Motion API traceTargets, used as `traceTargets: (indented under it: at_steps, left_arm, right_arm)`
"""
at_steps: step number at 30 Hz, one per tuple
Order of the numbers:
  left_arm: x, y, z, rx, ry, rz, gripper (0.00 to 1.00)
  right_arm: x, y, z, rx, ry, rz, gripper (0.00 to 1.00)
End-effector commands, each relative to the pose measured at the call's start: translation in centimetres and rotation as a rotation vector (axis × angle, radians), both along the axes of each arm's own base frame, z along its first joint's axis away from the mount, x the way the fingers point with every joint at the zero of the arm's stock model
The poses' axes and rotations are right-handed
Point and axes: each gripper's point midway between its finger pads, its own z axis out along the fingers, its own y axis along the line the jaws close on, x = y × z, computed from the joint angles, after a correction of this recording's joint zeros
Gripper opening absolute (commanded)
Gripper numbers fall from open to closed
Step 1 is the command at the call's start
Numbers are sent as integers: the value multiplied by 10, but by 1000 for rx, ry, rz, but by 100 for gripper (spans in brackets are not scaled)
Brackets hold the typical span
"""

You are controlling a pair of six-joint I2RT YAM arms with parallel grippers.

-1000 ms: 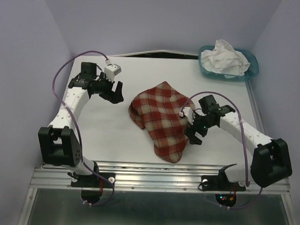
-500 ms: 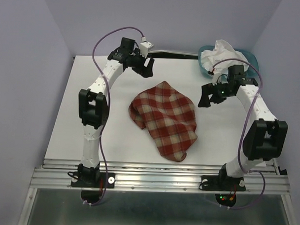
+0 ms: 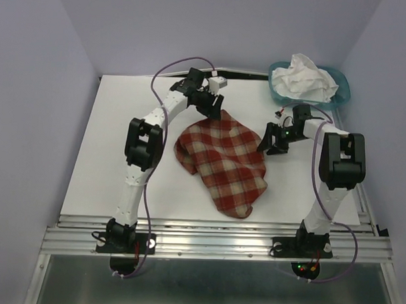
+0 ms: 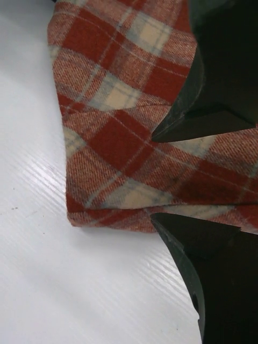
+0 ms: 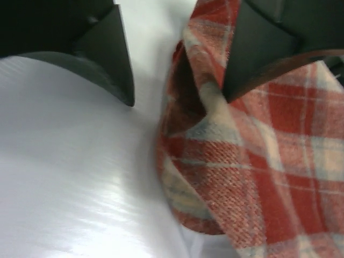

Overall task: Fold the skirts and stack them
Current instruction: Flatten the skirt out

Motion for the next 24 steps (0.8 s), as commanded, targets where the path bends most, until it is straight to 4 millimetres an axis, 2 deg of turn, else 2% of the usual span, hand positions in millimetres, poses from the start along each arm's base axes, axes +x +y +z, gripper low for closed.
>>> traceTargets:
  at_steps: [1, 2, 3, 4, 5, 6, 7, 8, 9, 12, 13, 15, 16, 17, 18, 19, 20, 21, 22, 23, 24]
  left_arm:
    - [1, -7, 10, -53, -4, -8, 57]
    - [0, -8, 8, -53, 2, -9, 52]
    - [1, -8, 9, -57, -2, -9, 41]
    - [2, -7, 10, -52, -12, -10, 34]
    - [4, -6, 14, -48, -27, -5, 16]
    - [8, -3, 17, -35, -47, 9, 4]
    - [12, 0, 26, -33, -68, 21, 0]
    - [15, 3, 36, -36, -94, 24, 0]
    - [17, 6, 41, -31, -105, 27, 0]
    - [26, 20, 71, -44, -169, 55, 0]
    - [27, 25, 90, -56, -201, 65, 0]
    - [31, 39, 103, -69, -228, 87, 0]
    - [28, 45, 124, -88, -260, 94, 0]
    - [28, 57, 126, -99, -258, 109, 0]
    - [25, 63, 132, -112, -265, 112, 0]
    - [18, 71, 155, -137, -293, 123, 0]
    - [15, 85, 151, -156, -275, 133, 0]
    - [11, 92, 156, -169, -278, 141, 2]
    - [1, 100, 177, -183, -312, 148, 3]
    - [-6, 107, 167, -168, -297, 158, 7]
    - [-14, 117, 184, -161, -338, 167, 8]
  right_arm:
    - [21, 12, 1, 85, -27, -48, 59]
    - [23, 17, -3, 88, -25, -36, 54]
    - [33, 21, 4, 87, -56, -25, 41]
    - [40, 21, 8, 86, -73, -25, 35]
    - [47, 21, 13, 84, -94, -26, 30]
    - [55, 21, 20, 84, -116, -27, 26]
    - [72, 19, 39, 77, -178, -28, 14]
    - [80, 19, 48, 72, -208, -27, 9]
    - [95, 18, 69, 65, -265, -23, 2]
    - [110, 16, 99, 46, -340, -4, 1]
    - [121, 14, 121, 32, -414, 14, 1]
    - [121, 24, 141, 15, -464, 62, 1]
    - [117, 39, 155, -24, -554, 160, 1]
    - [108, 51, 167, -38, -587, 218, 1]
    - [99, 62, 171, -74, -655, 328, 1]
    - [88, 74, 172, -111, -687, 399, 1]
    - [51, 109, 170, -132, -699, 534, 1]
    - [32, 122, 163, -171, -720, 621, 1]
    - [18, 127, 151, -279, -770, 726, 1]
    - [-31, 150, 129, -303, -780, 864, 1]
    - [-50, 155, 117, -358, -830, 972, 1]
